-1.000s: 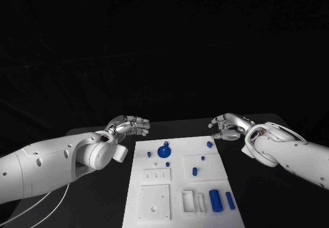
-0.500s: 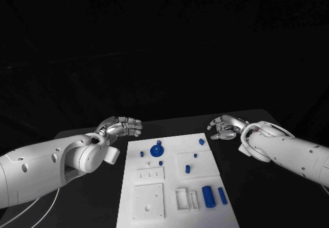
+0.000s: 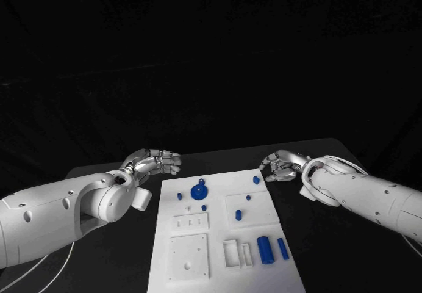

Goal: Assemble the parts on the task board

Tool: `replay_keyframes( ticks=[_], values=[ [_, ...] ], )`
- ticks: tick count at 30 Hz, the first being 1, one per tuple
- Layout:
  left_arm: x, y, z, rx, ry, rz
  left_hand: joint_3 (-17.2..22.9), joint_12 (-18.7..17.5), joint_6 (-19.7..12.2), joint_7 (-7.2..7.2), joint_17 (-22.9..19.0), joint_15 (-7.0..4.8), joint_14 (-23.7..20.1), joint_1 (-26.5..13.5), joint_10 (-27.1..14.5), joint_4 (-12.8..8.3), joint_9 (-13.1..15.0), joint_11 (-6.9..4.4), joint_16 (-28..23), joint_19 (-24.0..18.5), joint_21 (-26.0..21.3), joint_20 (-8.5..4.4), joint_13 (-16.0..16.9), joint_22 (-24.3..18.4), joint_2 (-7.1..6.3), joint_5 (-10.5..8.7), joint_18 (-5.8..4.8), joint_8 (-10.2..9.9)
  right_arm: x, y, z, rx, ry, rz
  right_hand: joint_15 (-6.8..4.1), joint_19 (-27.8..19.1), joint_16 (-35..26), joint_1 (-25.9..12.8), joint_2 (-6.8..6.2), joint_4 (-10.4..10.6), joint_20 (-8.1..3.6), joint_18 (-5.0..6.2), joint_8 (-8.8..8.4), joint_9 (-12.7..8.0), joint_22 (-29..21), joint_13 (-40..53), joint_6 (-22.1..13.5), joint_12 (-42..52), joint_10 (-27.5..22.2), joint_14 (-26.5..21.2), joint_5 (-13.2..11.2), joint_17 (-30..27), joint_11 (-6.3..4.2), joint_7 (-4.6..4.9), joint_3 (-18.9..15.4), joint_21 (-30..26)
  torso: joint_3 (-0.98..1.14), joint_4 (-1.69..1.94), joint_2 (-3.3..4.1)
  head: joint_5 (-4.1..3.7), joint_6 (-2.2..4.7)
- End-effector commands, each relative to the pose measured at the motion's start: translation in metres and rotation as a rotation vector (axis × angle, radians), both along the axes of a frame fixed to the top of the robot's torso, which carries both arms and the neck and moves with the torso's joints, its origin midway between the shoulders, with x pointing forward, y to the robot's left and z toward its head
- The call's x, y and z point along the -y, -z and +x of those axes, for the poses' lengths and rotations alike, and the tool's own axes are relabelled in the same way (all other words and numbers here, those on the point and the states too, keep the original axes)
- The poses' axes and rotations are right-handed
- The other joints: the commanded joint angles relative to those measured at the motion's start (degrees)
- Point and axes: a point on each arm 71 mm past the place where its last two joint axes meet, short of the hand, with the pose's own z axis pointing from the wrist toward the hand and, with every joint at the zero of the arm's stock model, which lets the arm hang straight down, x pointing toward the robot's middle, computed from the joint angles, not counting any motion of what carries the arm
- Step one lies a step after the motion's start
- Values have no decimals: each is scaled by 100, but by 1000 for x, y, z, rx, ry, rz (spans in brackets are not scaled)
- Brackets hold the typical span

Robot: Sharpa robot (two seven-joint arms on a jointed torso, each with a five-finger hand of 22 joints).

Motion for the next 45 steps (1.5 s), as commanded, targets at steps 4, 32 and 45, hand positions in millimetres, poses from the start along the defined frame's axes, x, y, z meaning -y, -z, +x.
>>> replay_keyframes(
  ticks=[4,32,45],
  values=[
    [3,-2,-1,11,21,-14,7,-9,-27,98,6,25,-1,-49,-5,27,5,6,-14,-40,22,14,-11,121,-4,5,59,-18,-5,7,-2,-63,-45,-20,-50,-40,-30,81,-5,0,7,573,-38,-10,113,11,-36,-15,-281,-7,37,13,-151,-57,59,1,0,-6,-1,17,-50],
    [6,-1,0,8,25,-14,11,-23,-45,105,7,26,-3,-41,-23,18,5,13,-15,-41,22,14,-18,121,-1,11,59,-29,-20,24,0,-106,-67,-29,-40,-69,-49,-148,235,97,40,573,-5,10,98,10,-166,5,-338,-26,-1052,44,-137,-39,445,32,1,-6,-5,90,-129],
    [7,-1,0,8,27,-14,11,-26,-47,107,8,26,-3,-43,-25,18,6,14,-15,-42,23,15,-19,120,1,12,58,-30,-25,25,1,-108,-76,-25,-42,-58,-49,-310,329,248,33,573,40,27,99,6,-147,22,-338,-21,-1415,58,-140,-44,586,46,2,-17,-8,93,-154]
  ],
)
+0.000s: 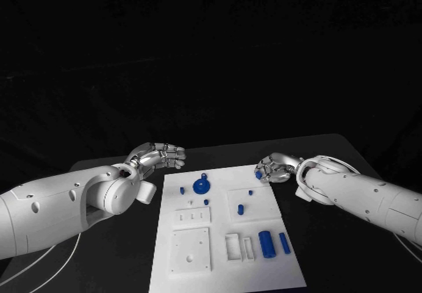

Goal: Assemble the parts on the task board

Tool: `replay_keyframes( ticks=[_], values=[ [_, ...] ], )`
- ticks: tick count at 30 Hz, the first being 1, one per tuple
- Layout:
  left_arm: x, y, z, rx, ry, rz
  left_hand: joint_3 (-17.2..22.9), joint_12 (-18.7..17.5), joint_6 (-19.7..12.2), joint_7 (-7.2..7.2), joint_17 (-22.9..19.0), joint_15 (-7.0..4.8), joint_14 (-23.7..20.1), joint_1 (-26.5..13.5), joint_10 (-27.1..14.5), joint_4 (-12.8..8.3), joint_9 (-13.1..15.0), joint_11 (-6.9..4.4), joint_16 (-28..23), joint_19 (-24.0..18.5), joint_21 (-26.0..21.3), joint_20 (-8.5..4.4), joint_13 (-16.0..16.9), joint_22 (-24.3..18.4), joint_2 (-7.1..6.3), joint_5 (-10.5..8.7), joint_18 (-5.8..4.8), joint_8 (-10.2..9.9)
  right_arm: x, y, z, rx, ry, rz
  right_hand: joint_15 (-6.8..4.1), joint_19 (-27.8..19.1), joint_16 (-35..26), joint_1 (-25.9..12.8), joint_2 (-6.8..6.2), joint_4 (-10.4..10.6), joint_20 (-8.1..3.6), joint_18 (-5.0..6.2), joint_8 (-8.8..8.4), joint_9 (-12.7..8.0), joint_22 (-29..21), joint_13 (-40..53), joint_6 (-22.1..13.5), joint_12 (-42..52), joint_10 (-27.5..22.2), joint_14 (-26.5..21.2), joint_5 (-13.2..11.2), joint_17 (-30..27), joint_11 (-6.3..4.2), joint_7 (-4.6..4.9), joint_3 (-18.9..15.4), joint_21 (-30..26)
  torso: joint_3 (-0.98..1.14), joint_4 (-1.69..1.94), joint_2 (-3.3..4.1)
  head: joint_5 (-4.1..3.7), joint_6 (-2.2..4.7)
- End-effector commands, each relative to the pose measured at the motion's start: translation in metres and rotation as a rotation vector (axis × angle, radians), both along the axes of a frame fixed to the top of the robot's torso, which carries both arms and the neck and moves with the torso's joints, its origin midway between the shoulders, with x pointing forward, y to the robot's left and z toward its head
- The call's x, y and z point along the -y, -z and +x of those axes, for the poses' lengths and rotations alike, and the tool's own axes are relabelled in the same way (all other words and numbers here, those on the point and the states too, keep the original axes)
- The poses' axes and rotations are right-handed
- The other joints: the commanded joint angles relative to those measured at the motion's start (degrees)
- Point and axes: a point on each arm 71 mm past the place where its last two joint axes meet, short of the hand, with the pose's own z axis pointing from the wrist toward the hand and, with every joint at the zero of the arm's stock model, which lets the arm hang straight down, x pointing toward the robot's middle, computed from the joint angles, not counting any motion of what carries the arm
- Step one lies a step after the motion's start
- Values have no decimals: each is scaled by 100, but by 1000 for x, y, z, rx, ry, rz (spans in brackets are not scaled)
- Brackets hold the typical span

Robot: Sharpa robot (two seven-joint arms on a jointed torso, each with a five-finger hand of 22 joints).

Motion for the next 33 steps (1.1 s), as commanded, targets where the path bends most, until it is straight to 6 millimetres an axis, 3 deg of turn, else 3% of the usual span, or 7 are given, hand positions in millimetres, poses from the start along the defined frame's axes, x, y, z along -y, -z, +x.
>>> replay_keyframes(
  ticks=[1,12,33],
  values=[
    [3,-1,0,8,18,-11,11,-26,-47,107,6,26,-3,-45,-24,18,9,13,-15,-42,23,14,-10,122,4,13,58,-30,-2,4,-2,-19,-23,-6,-35,-18,-26,-44,7,21,-12,474,40,10,101,-3,22,22,-224,14,-17,5,-88,18,10,25,4,-4,0,-1,-5],
    [3,-1,-1,7,18,-11,10,-28,-49,108,7,27,-4,-50,-26,21,10,14,-15,-42,23,15,-11,122,6,13,57,-31,-3,5,-2,-22,-24,-6,-43,-25,-22,-74,57,73,-23,474,103,38,104,-1,109,31,-233,9,-40,15,-95,13,69,33,8,0,-6,12,-20],
    [3,-1,0,5,17,-10,9,-33,-54,110,7,28,-6,-55,-32,23,11,14,-16,-44,23,16,-13,121,7,14,56,-35,-3,5,-1,-15,-22,-4,51,-42,-3,-139,82,135,-48,474,347,146,106,5,585,68,-260,-4,-49,47,6,122,160,69,17,-6,-8,17,-41]
  ],
)
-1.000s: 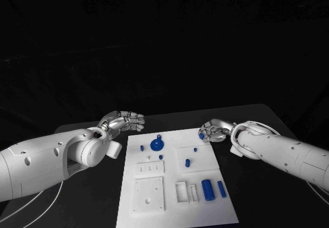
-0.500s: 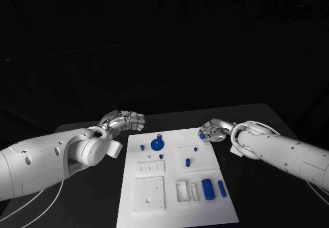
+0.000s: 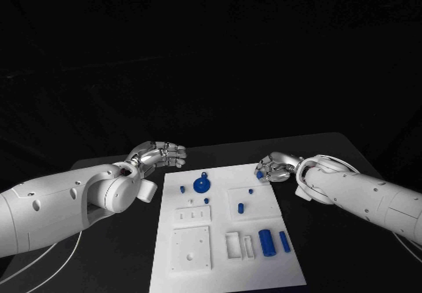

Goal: Assemble the parts on the task board

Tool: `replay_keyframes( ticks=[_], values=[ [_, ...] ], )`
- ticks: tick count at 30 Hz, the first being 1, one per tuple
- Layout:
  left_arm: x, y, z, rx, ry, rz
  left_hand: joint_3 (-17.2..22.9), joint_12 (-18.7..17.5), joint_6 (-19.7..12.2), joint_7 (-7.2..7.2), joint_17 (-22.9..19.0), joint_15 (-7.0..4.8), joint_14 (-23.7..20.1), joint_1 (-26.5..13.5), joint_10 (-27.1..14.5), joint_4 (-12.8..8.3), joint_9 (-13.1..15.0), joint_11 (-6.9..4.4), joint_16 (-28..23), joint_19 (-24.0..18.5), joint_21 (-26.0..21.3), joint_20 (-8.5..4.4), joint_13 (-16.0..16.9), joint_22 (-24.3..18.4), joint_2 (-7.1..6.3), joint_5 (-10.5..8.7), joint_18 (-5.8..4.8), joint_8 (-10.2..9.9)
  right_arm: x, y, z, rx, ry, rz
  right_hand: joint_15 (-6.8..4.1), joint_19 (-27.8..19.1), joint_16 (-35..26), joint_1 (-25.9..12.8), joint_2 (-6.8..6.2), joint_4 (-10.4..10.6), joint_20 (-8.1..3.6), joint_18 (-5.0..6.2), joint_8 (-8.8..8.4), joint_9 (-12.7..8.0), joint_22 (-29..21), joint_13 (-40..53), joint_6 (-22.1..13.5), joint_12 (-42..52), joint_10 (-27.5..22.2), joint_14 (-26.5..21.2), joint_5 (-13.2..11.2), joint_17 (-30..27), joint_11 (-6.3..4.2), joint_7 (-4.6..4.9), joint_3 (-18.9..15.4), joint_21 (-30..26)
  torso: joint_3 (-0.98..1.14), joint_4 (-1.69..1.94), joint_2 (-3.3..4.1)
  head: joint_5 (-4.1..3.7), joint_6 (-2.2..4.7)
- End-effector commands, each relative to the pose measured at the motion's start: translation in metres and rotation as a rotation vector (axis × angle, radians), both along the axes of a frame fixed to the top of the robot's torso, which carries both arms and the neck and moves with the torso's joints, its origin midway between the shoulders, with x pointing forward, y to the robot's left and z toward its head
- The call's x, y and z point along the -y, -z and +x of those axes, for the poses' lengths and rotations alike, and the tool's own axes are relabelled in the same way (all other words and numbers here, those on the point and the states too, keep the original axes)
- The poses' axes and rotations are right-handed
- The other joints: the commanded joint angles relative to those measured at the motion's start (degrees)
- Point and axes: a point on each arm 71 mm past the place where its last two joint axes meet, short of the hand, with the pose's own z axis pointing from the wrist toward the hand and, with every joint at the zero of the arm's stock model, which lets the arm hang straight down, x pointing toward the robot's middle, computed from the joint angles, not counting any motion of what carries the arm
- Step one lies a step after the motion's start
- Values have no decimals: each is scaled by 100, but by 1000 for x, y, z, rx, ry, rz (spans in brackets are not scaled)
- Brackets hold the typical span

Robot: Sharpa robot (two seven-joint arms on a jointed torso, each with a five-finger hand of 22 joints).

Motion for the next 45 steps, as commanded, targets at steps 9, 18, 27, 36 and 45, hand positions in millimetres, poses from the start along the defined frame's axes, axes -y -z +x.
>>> replay_keyframes(
  ticks=[9,18,27,36,45],
  values=[
    [3,-1,0,6,16,-10,10,-35,-51,106,8,28,-7,-53,-34,22,8,13,-17,-45,23,15,-10,119,8,14,57,-35,-2,2,-1,1,-7,-6,45,-20,0,-74,1,10,-34,387,69,31,106,3,320,42,-12,2,-28,14,54,181,36,33,2,1,1,-8,-2],
    [4,-1,-1,1,23,-9,12,-33,-50,106,9,28,-6,-53,-29,23,10,15,-16,-45,23,15,-9,119,12,14,57,-34,-11,1,-3,38,1,-23,24,12,16,-65,-21,-16,-48,387,96,45,105,-3,402,61,19,28,-24,22,31,157,26,59,2,4,1,-10,-1],
    [5,-1,-2,0,24,-8,11,-30,-47,105,10,27,-2,-54,-24,24,12,17,-14,-44,24,15,-7,119,14,13,57,-33,-16,1,-5,86,15,-107,-14,161,94,-131,-74,-70,-107,387,99,50,102,-5,486,158,204,161,-19,54,-7,120,-133,150,-1,5,5,-11,0],
    [5,-1,-2,-3,29,-2,12,-26,-40,103,12,25,3,-55,-14,25,15,17,-10,-43,26,14,-5,120,17,12,57,-29,-29,-2,-8,161,22,-199,-50,236,119,-260,-213,1,-143,387,135,72,78,-23,608,167,279,200,-24,80,-46,78,-262,163,-1,7,3,3,6],
    [6,0,-3,-6,43,30,-15,102,98,47,95,-73,218,-105,260,56,66,-90,159,37,82,-53,46,125,49,-11,48,42,-44,-14,-15,208,29,-268,-80,284,112,-269,-348,80,-174,387,149,84,55,-42,691,156,328,228,-20,84,-78,44,-270,148,-8,-11,-4,50,32]
  ],
)
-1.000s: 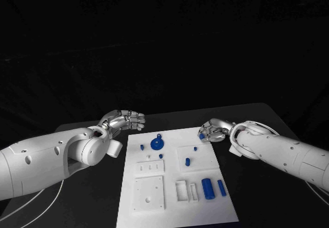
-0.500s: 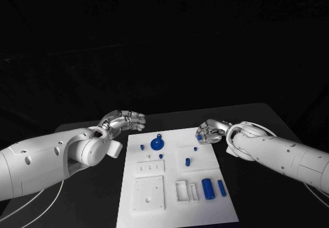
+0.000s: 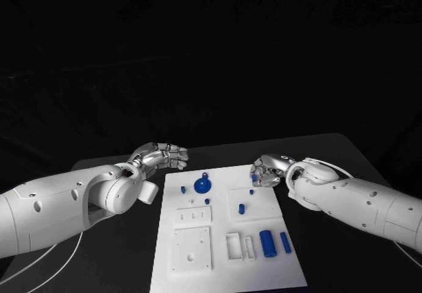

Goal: Assemble the parts on the task board

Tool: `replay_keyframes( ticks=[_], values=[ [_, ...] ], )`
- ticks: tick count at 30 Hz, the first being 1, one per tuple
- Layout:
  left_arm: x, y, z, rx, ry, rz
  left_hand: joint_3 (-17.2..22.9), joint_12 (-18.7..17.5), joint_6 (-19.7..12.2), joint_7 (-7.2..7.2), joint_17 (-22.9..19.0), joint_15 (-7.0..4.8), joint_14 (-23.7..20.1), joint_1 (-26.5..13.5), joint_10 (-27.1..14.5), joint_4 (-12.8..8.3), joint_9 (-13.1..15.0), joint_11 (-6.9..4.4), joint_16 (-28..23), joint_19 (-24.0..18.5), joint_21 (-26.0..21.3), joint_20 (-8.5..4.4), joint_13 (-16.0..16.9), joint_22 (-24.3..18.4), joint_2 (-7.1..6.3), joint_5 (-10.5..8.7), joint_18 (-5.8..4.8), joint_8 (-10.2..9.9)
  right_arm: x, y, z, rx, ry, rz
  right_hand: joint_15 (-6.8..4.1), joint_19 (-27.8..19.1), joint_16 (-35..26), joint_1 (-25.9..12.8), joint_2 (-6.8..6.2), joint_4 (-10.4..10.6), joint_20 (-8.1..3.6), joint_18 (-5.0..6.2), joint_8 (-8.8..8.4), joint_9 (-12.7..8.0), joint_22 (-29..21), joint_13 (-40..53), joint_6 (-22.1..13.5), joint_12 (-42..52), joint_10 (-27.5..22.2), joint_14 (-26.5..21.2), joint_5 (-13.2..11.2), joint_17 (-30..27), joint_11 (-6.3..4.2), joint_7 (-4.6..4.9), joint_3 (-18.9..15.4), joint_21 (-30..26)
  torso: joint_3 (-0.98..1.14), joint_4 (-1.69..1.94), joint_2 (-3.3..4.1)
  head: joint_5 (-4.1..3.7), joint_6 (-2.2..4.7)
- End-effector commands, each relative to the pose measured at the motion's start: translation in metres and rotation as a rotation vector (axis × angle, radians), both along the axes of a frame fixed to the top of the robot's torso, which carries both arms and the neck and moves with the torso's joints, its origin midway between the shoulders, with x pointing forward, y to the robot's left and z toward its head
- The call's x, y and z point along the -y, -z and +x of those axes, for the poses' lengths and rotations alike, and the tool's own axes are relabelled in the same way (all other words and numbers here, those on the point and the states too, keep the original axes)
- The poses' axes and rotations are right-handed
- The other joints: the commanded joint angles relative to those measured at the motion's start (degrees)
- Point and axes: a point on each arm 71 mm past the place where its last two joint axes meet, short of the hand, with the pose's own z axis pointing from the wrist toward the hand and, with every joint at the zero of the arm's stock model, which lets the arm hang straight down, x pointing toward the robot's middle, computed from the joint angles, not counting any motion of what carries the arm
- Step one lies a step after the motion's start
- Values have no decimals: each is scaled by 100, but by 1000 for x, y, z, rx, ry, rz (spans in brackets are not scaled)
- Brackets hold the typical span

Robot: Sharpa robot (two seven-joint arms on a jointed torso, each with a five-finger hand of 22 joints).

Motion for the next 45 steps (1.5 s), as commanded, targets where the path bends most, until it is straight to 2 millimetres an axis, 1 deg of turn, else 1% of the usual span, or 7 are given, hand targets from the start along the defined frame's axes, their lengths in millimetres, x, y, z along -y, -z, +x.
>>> replay_keyframes(
  ticks=[1,7,13,21,30,37,45],
  values=[
    [4,0,-1,4,29,30,-5,64,102,21,38,-29,102,-62,134,47,25,-53,82,46,48,-57,30,127,5,-16,47,62,-6,-11,0,59,37,-84,-23,41,17,-1,-100,67,-12,393,34,2,47,-11,244,5,54,26,-19,8,-11,178,12,11,-5,-14,-7,23,25],
    [6,1,-2,-12,36,66,-73,236,349,-102,165,-178,358,-156,489,108,90,-220,364,271,204,-184,129,141,21,-55,49,168,-25,-28,-5,96,28,-124,-39,74,12,19,-199,185,-27,393,26,1,33,-22,285,-8,85,39,-20,16,-28,163,71,-4,-11,-26,-18,33,71],
    [14,6,-2,-54,78,135,-248,536,760,-269,509,-514,768,-419,1095,242,140,-526,1093,726,654,-473,406,144,-6,-130,65,243,-47,-49,-9,149,3,-168,-50,100,5,43,-309,314,-32,393,25,4,25,-29,329,-20,106,50,-23,23,-40,149,136,-13,-38,-65,-71,65,96],
    [31,10,-4,-92,115,236,-449,1092,978,-408,987,-880,1051,-770,1612,484,119,-778,2089,1122,1309,-847,979,149,-180,-273,44,111,-78,-61,-18,156,-36,-209,-57,114,0,65,-381,407,-31,393,22,6,23,-34,353,-29,122,57,-24,28,-48,141,178,-18,-76,-107,-165,162,114],
    [52,17,-5,-136,158,341,-518,1776,975,-463,1176,-1075,1108,-1094,1559,843,131,-848,2714,1233,1788,-1063,1565,140,-414,-294,16,-15,-120,-65,-35,167,-86,-217,-55,113,-14,64,-422,476,-22,393,8,2,20,-38,350,-42,123,57,-23,25,-47,142,195,-27,-98,-131,-252,271,86],
    [58,18,-6,-145,178,381,-488,1984,993,-468,1156,-1099,1053,-1428,1412,1239,150,-856,2829,1192,1888,-1114,1757,127,-562,-296,1,-44,-141,-66,-45,165,-128,-213,-53,112,-20,67,-424,498,-18,393,4,1,19,-39,350,-46,123,57,-20,23,-45,143,204,-31,-101,-130,-260,302,56],
    [62,20,-7,-154,182,406,-371,2142,988,-463,1096,-1103,985,-1447,1248,1507,179,-848,2906,1113,1969,-1137,1915,122,-671,-290,-10,-72,-150,-66,-52,167,-150,-211,-51,111,-28,63,-432,525,-12,393,-1,-1,17,-41,349,-52,123,57,-19,20,-43,145,208,-37,-98,-127,-250,341,54]
  ],
)
